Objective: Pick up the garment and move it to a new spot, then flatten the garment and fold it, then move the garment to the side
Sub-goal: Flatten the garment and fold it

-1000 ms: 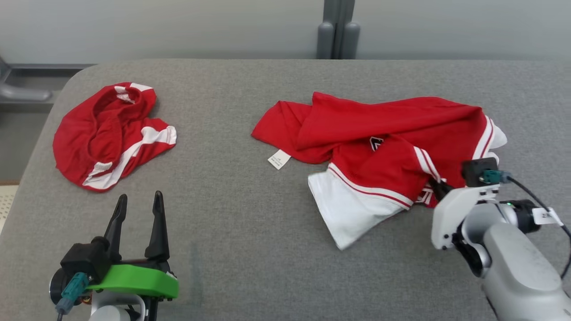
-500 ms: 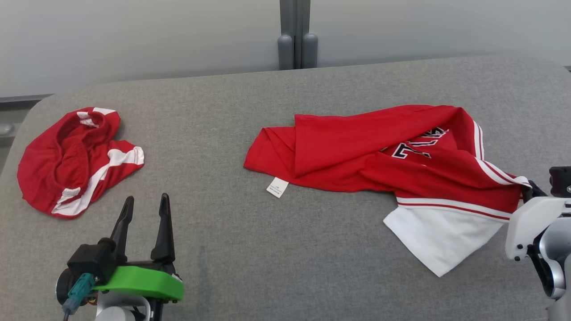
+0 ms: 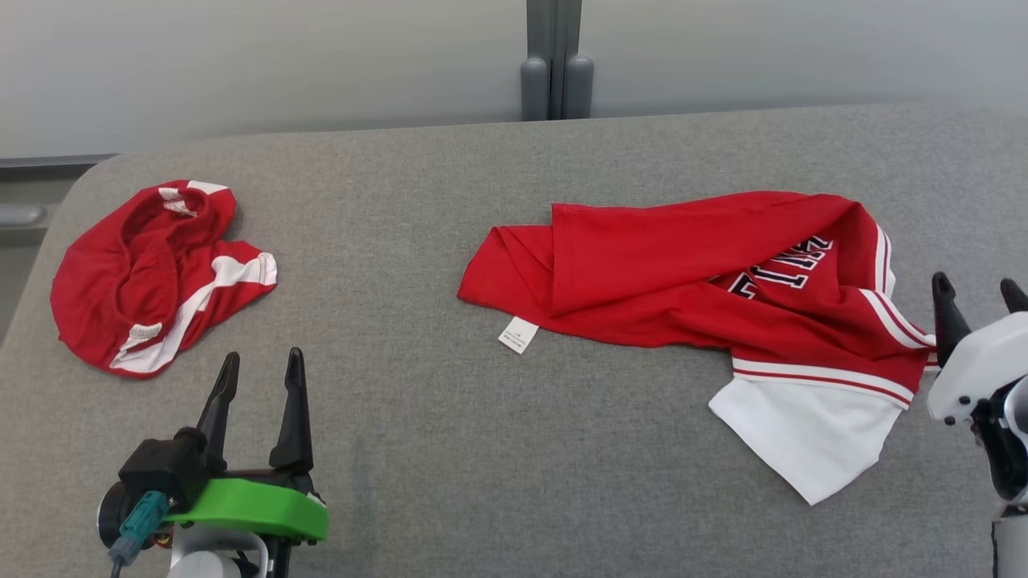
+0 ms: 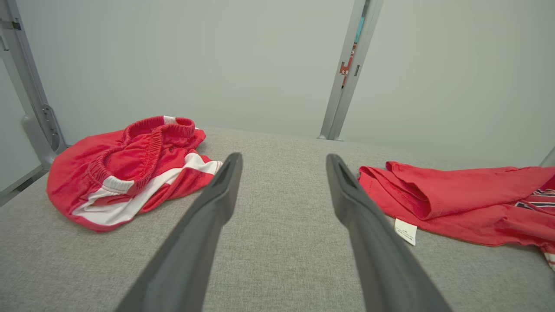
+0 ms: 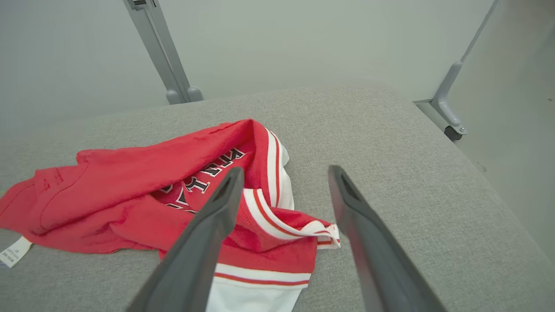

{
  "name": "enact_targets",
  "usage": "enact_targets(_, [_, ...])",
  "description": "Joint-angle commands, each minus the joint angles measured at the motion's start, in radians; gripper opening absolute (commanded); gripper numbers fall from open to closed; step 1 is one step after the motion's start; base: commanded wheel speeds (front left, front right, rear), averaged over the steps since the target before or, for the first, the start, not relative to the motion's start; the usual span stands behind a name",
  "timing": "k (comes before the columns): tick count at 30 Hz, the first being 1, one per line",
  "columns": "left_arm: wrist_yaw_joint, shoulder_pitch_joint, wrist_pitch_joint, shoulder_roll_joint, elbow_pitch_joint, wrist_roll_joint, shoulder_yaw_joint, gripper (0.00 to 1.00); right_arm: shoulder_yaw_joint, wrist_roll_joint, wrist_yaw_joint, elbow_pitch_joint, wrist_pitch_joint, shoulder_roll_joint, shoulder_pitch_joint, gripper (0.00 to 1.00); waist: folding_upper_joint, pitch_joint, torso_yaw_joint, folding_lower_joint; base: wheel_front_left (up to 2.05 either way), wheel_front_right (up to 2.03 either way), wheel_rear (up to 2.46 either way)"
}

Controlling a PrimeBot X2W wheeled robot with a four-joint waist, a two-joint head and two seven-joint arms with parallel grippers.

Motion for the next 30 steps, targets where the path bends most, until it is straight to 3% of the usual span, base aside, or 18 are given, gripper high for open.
enact_targets(1, [-0.003,-0.010,-0.001,0.008,-0.003,-0.004,0.003,1.00,-0.001,0.000,-0.002,0.002,0.004,-0.006,-0.032,1.00,-0.0001,0.012,0.005,0.0000,0.00,0.00,0.00])
enact_targets(9, [-0.003,-0.051,-0.001,0.011,-0.011,-0.005,-0.004,1.00,-0.024,-0.039,-0.001,0.234,0.050,-0.031,-0.223,1.00,-0.0001,0.071,0.028,0.0000,0.00,0.00,0.00])
enact_targets(24, [-0.003,-0.111,-0.001,0.003,-0.027,-0.004,-0.025,1.00,-0.111,-0.112,-0.001,0.604,-0.035,-0.060,-0.424,1.00,-0.0001,0.187,0.129,0.0000,0.00,0.00,0.00])
enact_targets(25, [-0.003,-0.113,-0.001,0.003,-0.029,-0.004,-0.027,1.00,-0.108,-0.112,-0.001,0.619,-0.034,-0.065,-0.431,0.67,-0.0001,0.192,0.134,0.0000,0.00,0.00,0.00])
enact_targets(26, [-0.003,-0.116,-0.001,0.003,-0.031,-0.004,-0.028,1.00,-0.102,-0.113,-0.001,0.630,-0.041,-0.072,-0.442,0.00,-0.0001,0.197,0.138,0.0000,0.00,0.00,0.00])
enact_targets(30, [-0.003,-0.121,-0.001,0.003,-0.037,-0.005,-0.029,1.00,-0.088,-0.120,-0.001,0.633,-0.120,-0.094,-0.489,0.00,-0.0001,0.212,0.146,0.0000,0.00,0.00,0.00])
